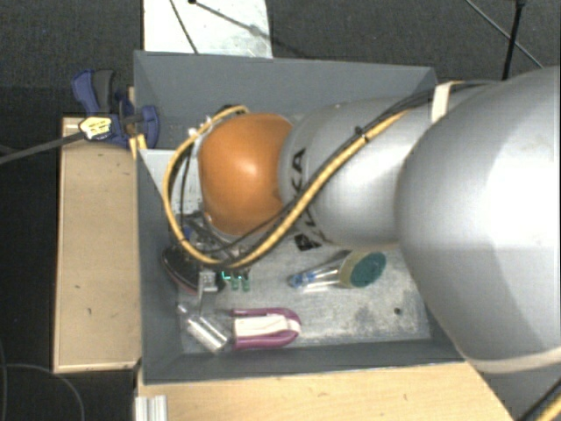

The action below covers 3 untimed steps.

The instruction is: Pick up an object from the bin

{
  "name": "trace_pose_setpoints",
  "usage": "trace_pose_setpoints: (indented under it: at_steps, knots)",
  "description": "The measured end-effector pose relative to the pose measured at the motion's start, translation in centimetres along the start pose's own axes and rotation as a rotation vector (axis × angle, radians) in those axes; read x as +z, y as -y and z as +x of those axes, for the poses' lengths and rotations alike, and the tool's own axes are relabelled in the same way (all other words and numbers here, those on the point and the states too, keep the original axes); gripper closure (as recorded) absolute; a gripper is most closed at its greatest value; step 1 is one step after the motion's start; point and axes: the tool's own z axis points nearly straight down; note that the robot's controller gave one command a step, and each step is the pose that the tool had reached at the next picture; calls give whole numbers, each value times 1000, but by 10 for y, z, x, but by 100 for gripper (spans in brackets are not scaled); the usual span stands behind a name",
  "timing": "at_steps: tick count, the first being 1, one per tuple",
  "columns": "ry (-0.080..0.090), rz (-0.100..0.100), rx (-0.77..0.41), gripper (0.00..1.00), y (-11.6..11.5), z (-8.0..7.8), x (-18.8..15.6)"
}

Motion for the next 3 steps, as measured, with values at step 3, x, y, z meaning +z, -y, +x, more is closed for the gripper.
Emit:
trace_pose_setpoints:
  at_steps: [3]
  knots:
    - [10,-5,417,0,5,-39,33]
